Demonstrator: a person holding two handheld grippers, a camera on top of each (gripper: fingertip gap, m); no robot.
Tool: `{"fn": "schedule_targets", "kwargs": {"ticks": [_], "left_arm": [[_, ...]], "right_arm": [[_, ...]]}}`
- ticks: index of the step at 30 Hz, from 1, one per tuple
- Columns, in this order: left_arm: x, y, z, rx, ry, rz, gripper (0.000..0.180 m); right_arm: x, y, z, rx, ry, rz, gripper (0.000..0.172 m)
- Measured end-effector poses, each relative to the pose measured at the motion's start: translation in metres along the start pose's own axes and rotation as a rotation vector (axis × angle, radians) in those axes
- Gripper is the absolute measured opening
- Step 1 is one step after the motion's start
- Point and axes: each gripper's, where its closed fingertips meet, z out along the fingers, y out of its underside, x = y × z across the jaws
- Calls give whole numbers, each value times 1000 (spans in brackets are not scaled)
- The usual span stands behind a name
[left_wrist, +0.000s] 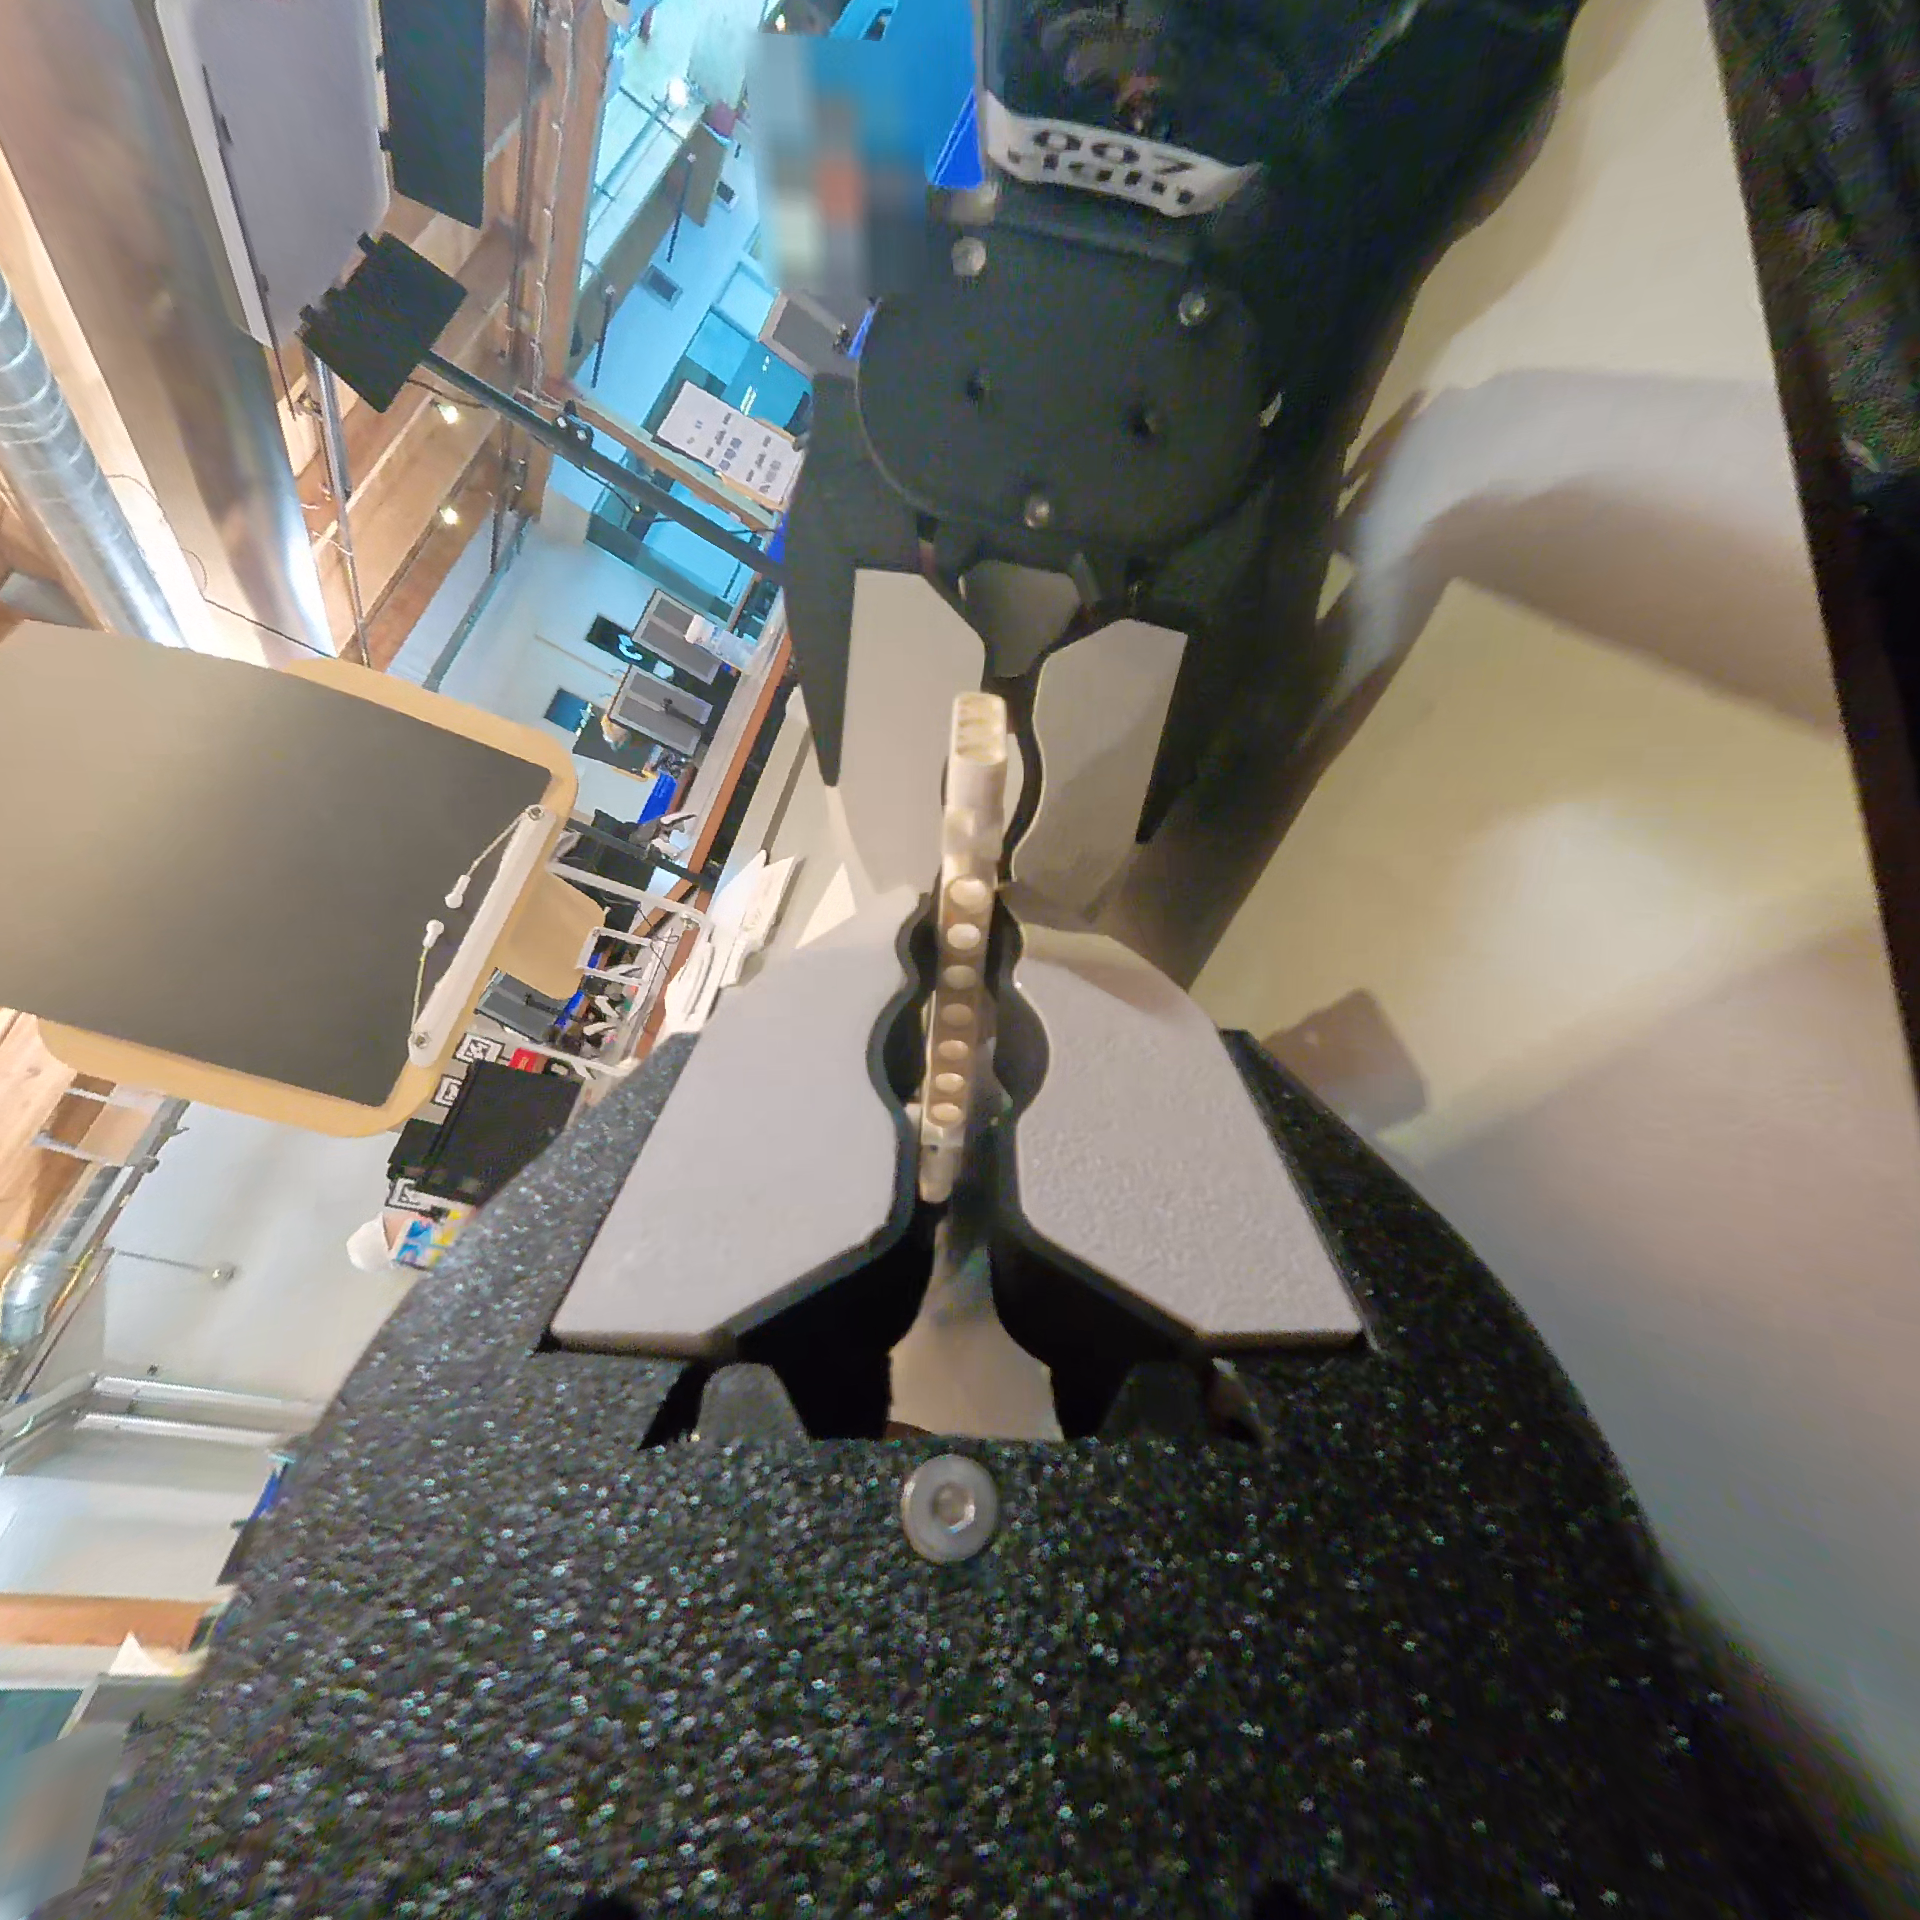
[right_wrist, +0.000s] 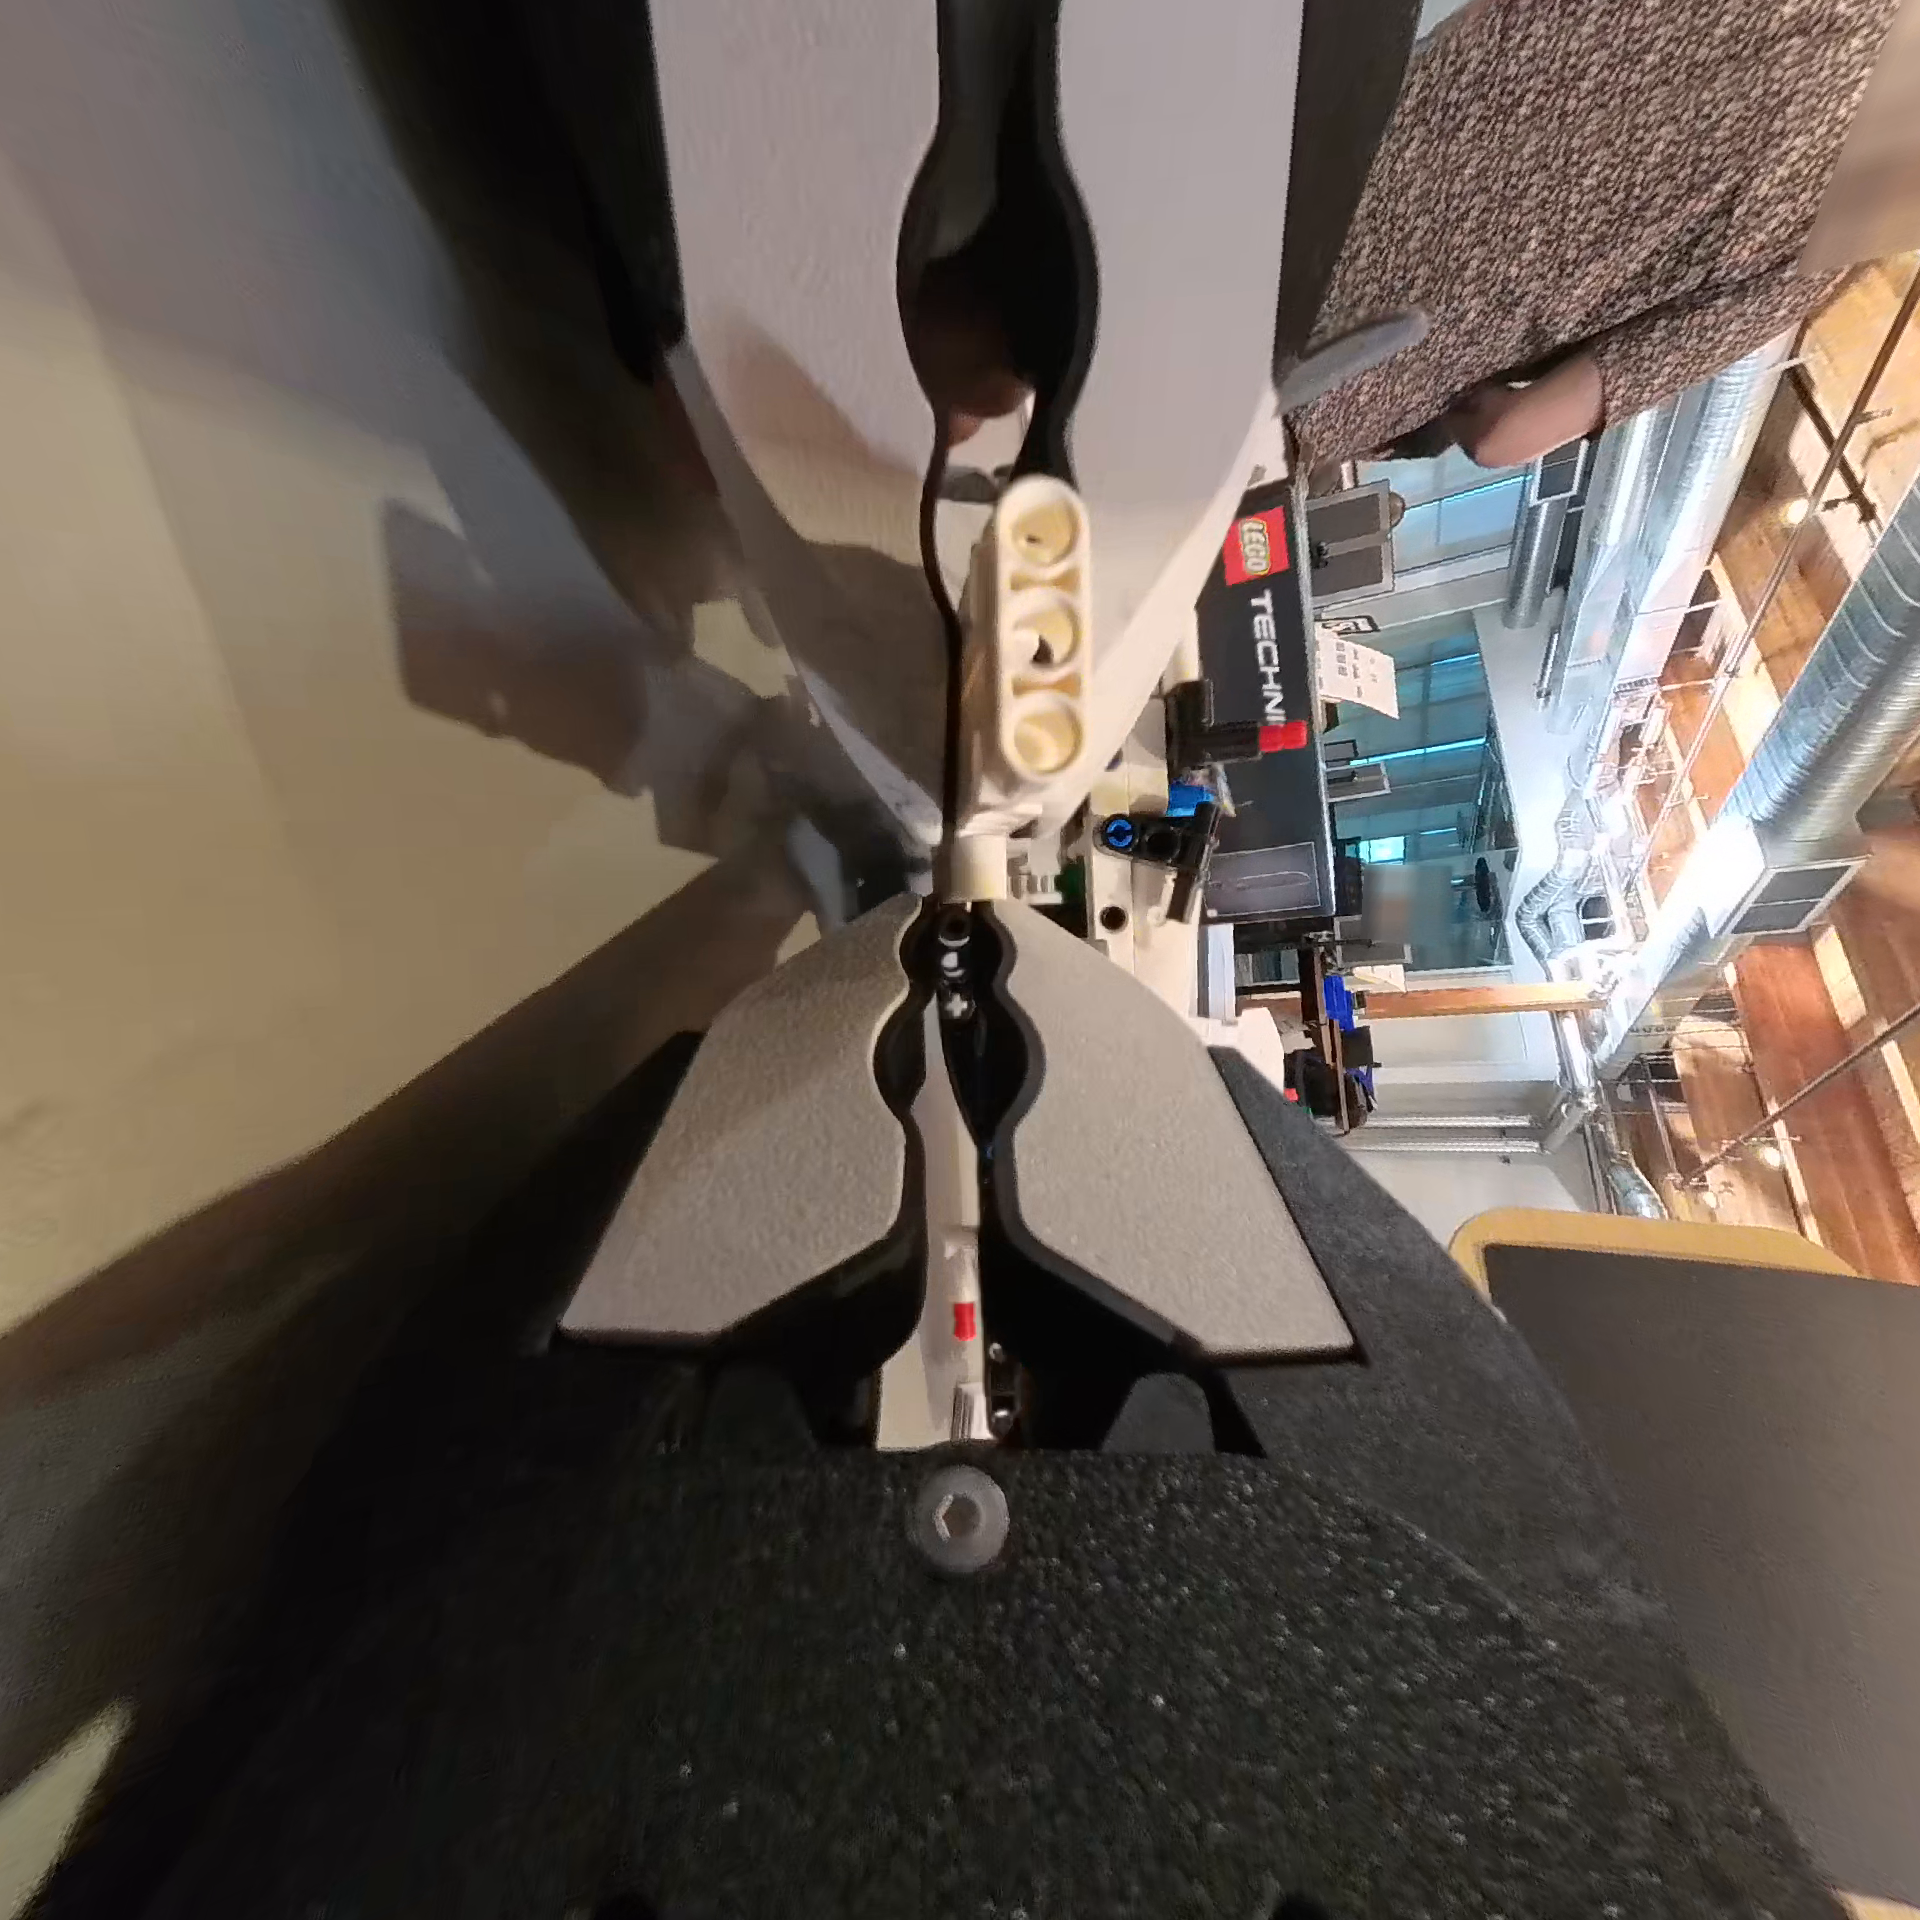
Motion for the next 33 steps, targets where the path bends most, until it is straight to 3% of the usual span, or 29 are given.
{"fn": "schedule_targets", "kwargs": {"ticks": [17,21,26,30,33], "left_arm": [[4,3,1,-25,24,-17,11],[-3,21,3,-131,-25,4,11],[-3,25,6,-160,-34,24,11],[-12,32,6,-198,-80,10,11],[-14,33,7,-208,-95,13,11]], "right_arm": [[-3,3,-12,-50,20,-13,4],[-9,-4,-20,-17,-8,22,5],[-8,-1,-22,-23,-1,26,5],[0,19,-33,-111,55,50,5],[12,53,-56,-250,131,74,5]]}}
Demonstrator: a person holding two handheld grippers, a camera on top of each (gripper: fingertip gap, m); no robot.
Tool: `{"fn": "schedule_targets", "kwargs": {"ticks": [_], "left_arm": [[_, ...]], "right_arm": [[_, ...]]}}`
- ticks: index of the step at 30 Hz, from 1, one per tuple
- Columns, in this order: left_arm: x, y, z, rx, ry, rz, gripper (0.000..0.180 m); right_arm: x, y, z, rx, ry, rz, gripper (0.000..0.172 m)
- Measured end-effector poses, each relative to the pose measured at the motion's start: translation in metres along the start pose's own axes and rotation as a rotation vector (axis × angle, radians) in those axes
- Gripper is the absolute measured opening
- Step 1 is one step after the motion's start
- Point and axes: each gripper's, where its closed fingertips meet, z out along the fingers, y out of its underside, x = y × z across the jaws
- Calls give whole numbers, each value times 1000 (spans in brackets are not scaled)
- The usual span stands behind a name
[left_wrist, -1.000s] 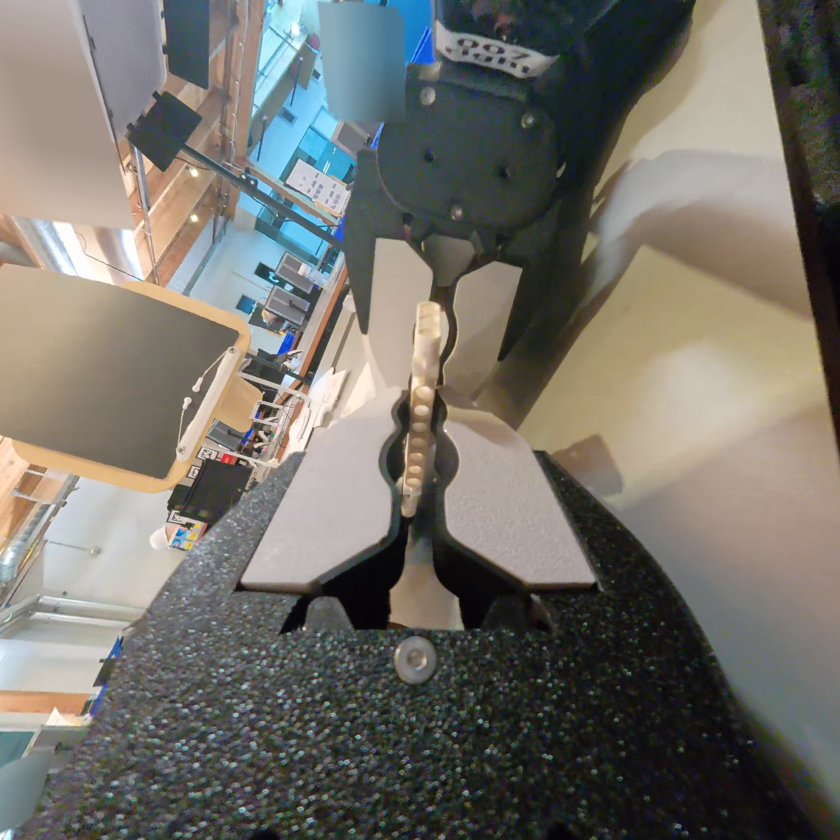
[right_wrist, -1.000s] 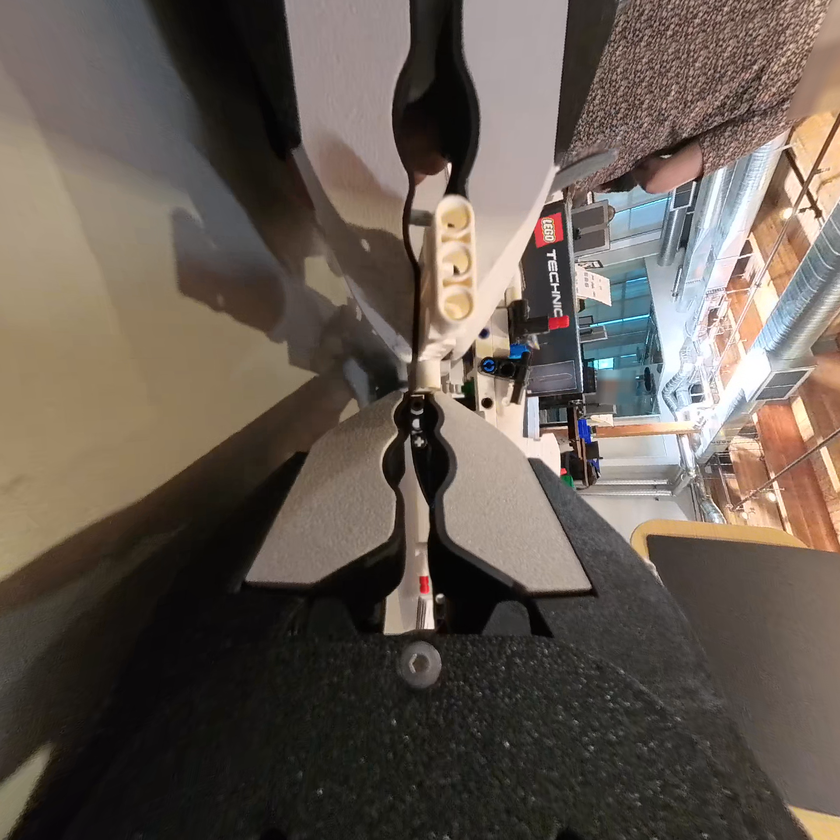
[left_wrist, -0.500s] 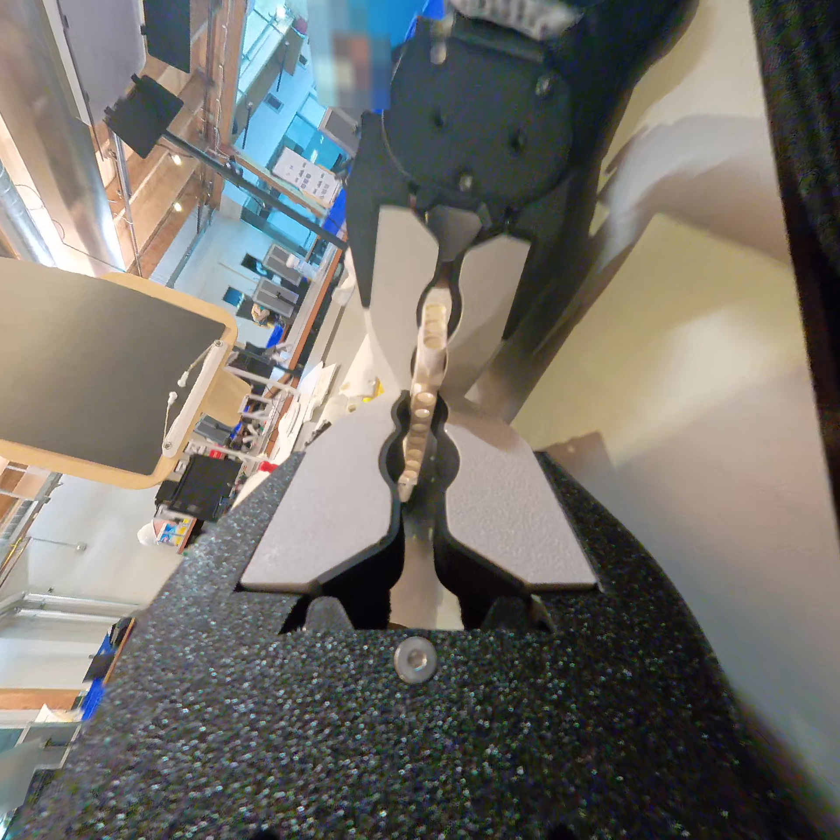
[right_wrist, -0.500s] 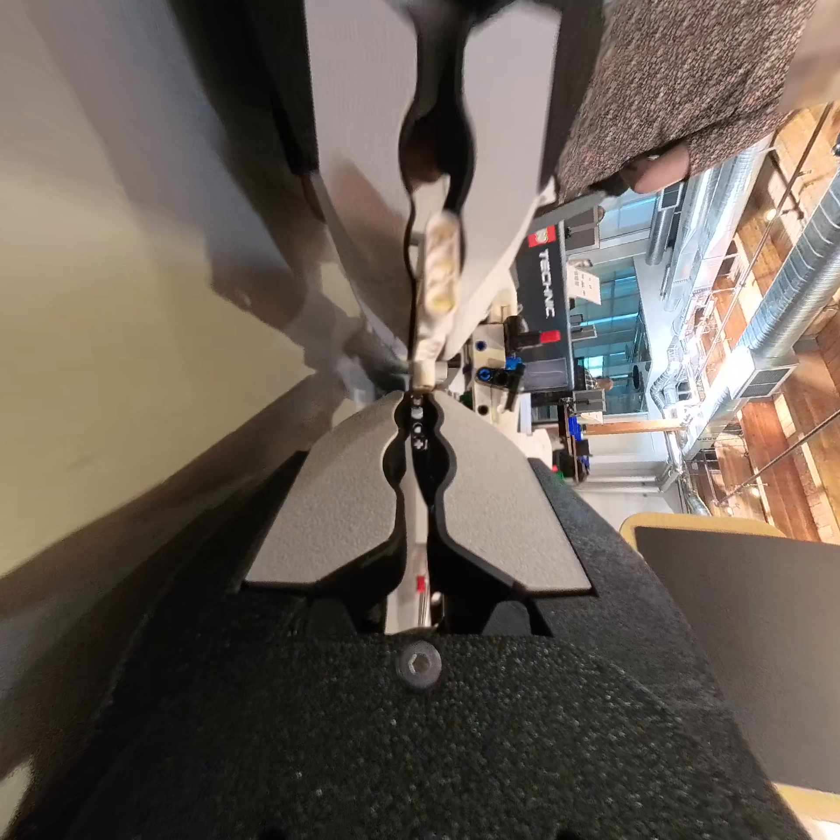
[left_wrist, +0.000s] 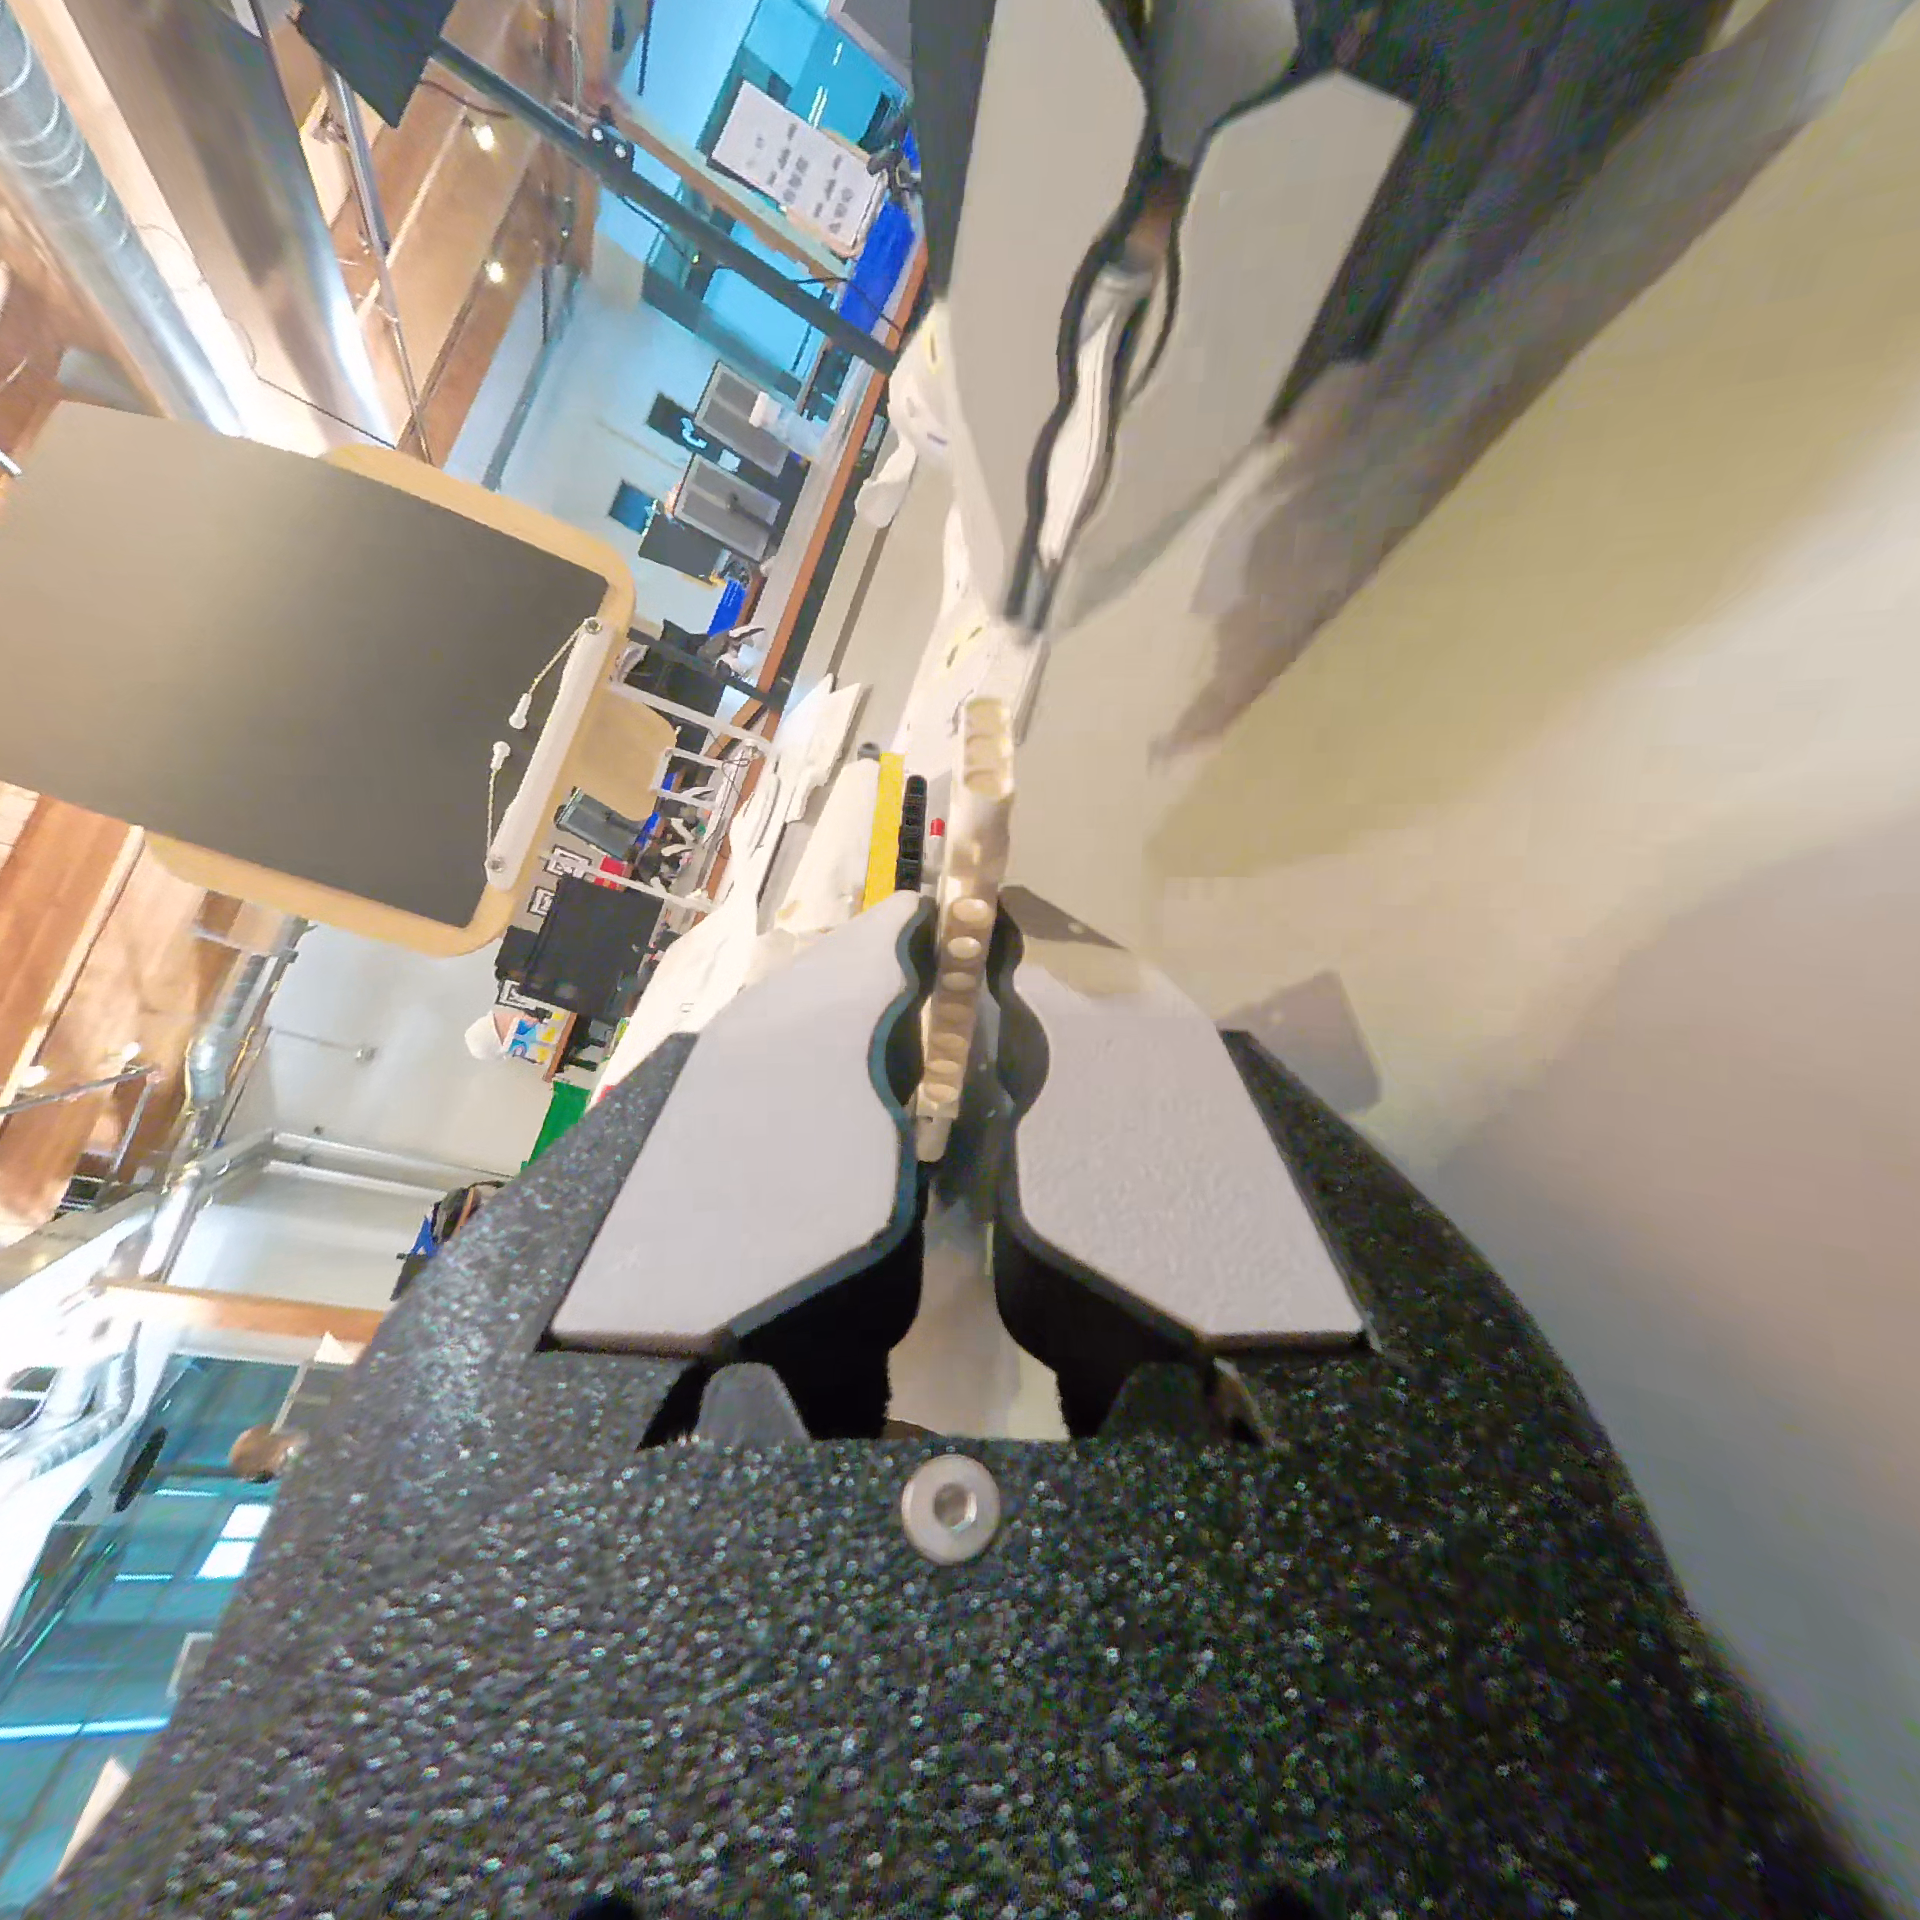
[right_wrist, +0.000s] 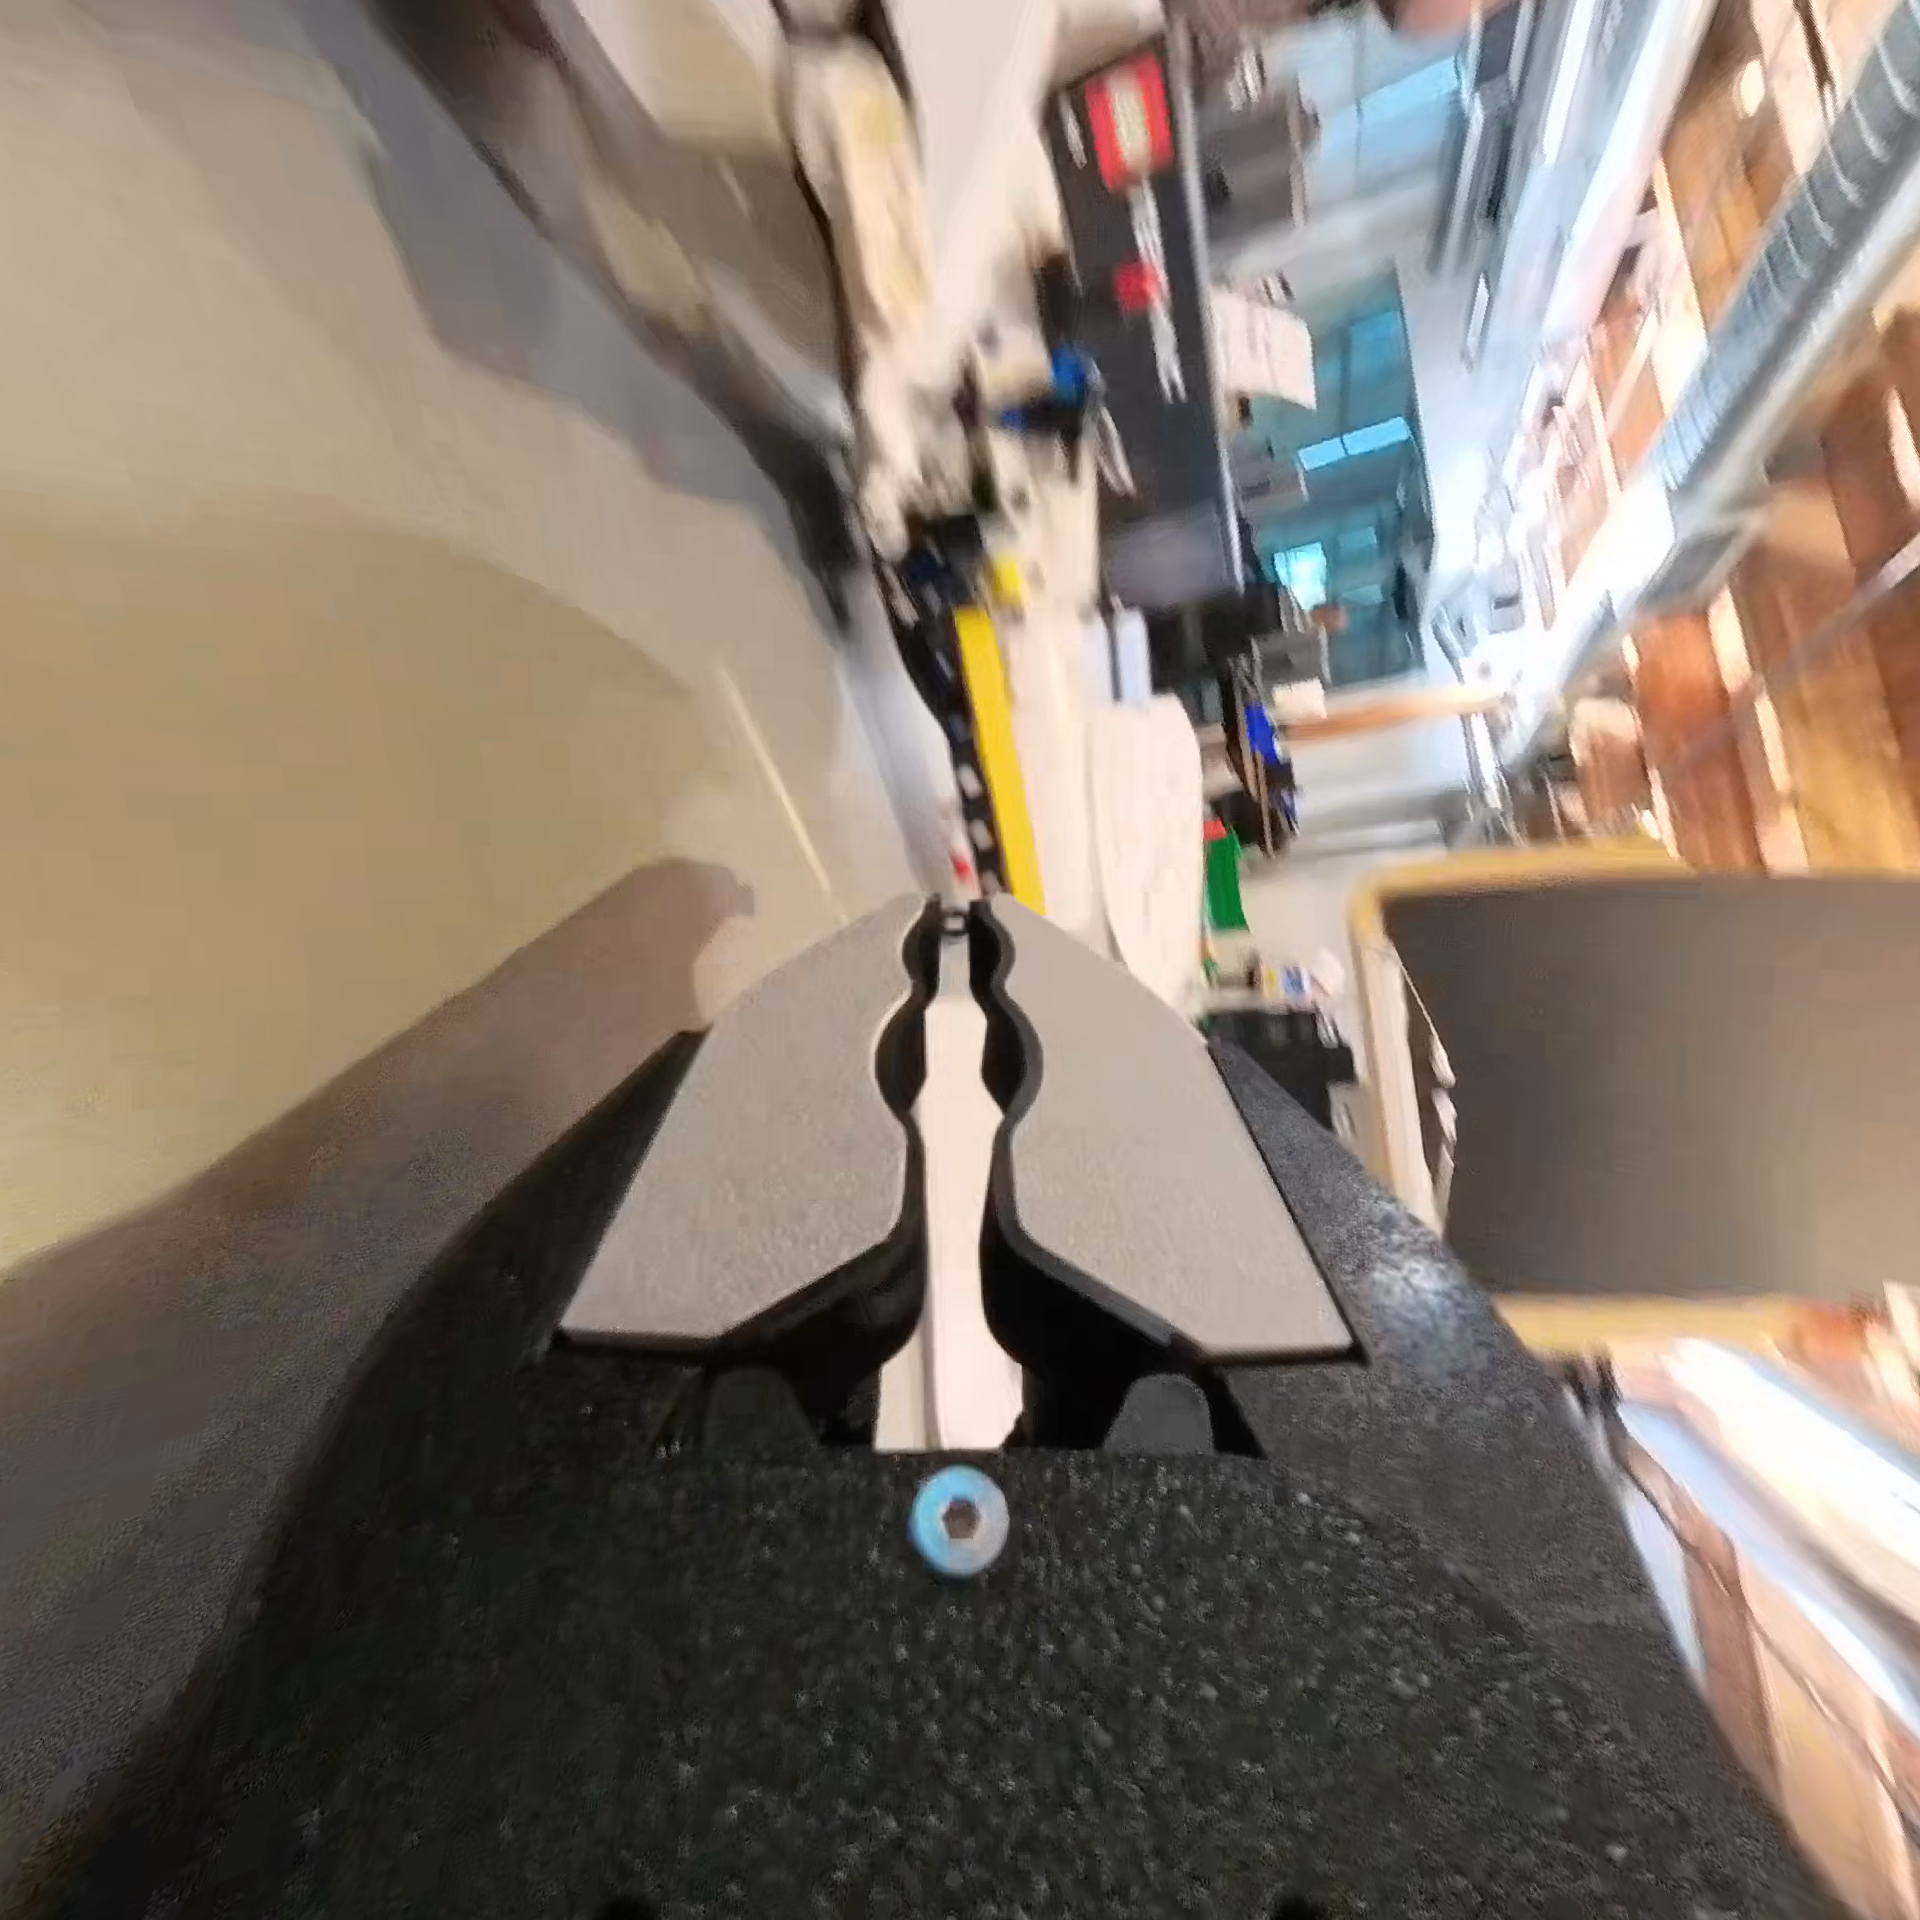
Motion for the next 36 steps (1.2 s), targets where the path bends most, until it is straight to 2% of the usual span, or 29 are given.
{"fn": "schedule_targets", "kwargs": {"ticks": [3,5,9,11,14,15,18,21,26,29,32,36], "left_arm": [[4,0,2,-12,6,33,11],[8,0,3,-20,14,62,11],[8,0,4,-22,17,68,11],[9,0,3,-19,16,71,11],[9,-2,3,-16,15,81,11],[10,-2,3,-19,16,89,11],[14,-1,4,-28,22,121,11],[15,-1,4,-35,14,140,11],[14,-2,6,-40,2,150,11],[13,-3,6,-42,-8,159,10],[12,-3,7,-43,-16,165,10],[12,-5,6,-35,-23,166,10]], "right_arm": [[30,48,-30,-182,110,25,5],[56,80,-62,-316,195,27,5],[120,139,-155,-621,382,-86,5],[142,178,-208,-810,424,-98,6],[135,247,-270,-1044,379,71,7],[127,264,-283,-1099,352,136,13],[113,285,-298,-1177,302,247,24],[120,264,-283,-1120,295,233,25],[115,203,-219,-946,195,100,25],[87,143,-156,-685,100,46,25],[48,67,-93,-360,31,-27,26],[4,-16,-38,-36,-39,-56,28]]}}
